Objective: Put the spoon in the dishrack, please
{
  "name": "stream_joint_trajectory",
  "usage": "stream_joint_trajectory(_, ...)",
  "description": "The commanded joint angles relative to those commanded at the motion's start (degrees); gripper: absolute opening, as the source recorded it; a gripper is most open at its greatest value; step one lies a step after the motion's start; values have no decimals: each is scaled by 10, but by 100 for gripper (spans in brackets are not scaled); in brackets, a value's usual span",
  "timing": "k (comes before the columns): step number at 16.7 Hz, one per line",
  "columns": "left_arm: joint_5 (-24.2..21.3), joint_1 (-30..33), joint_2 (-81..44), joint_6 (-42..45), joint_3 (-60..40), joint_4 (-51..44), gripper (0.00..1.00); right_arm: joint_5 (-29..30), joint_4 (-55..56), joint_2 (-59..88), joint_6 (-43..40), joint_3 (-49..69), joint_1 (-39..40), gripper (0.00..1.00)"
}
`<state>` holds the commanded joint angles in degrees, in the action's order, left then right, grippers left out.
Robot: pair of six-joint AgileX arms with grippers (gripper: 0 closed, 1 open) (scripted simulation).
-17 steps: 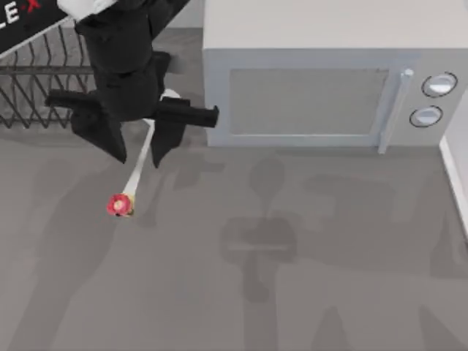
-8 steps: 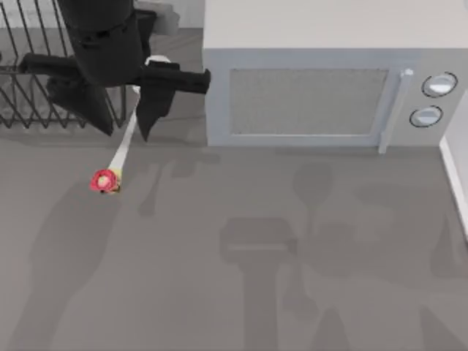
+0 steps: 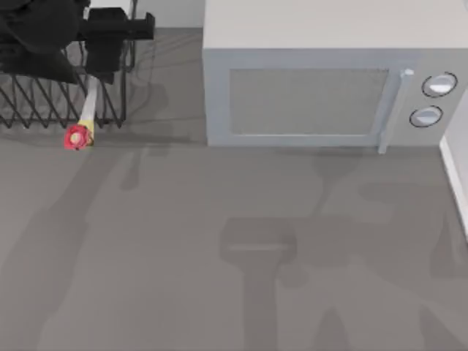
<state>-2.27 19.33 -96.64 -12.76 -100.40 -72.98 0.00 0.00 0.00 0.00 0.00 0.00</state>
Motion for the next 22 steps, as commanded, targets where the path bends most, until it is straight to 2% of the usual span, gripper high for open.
stream_joint_trajectory(9, -65, -205, 306, 95, 257, 435, 0, 0, 0, 0, 0, 0, 0, 100)
stream_joint_trajectory(12, -84, -261, 399, 120, 325, 542, 0, 0, 0, 0, 0, 0, 0, 100)
stream_joint_trajectory(16, -96, -297, 456, 135, 366, 600, 0, 0, 0, 0, 0, 0, 0, 100)
stream_joint_trajectory(22, -94, -294, 447, 135, 363, 607, 0, 0, 0, 0, 0, 0, 0, 100)
